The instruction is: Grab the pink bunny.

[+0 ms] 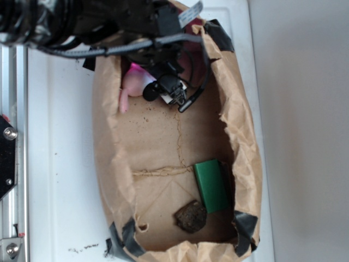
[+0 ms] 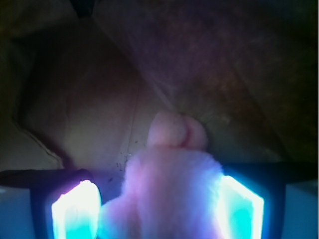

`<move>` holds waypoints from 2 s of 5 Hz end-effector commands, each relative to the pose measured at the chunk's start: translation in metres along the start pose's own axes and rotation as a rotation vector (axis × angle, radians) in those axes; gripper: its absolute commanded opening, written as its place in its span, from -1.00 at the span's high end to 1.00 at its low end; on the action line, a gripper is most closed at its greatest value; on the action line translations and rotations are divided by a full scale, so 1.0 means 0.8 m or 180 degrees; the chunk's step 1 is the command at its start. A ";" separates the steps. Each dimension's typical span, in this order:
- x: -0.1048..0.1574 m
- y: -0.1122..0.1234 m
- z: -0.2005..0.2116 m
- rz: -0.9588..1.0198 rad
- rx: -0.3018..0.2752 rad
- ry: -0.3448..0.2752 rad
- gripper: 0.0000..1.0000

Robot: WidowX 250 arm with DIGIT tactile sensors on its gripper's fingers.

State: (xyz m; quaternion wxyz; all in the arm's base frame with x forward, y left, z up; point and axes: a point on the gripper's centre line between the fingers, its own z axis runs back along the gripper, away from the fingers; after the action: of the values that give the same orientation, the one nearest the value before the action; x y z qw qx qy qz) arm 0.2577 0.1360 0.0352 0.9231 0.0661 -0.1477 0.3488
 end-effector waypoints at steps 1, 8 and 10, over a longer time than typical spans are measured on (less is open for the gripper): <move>0.013 0.006 -0.004 0.0154 -0.0062 -0.0099 1.00; 0.008 -0.058 0.156 -0.1385 -0.0952 0.0247 1.00; -0.007 -0.091 0.220 -0.2021 -0.1104 0.0272 1.00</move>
State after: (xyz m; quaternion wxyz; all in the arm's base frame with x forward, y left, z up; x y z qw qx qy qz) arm 0.2578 0.0294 0.1818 0.9910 -0.0710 -0.1099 0.0291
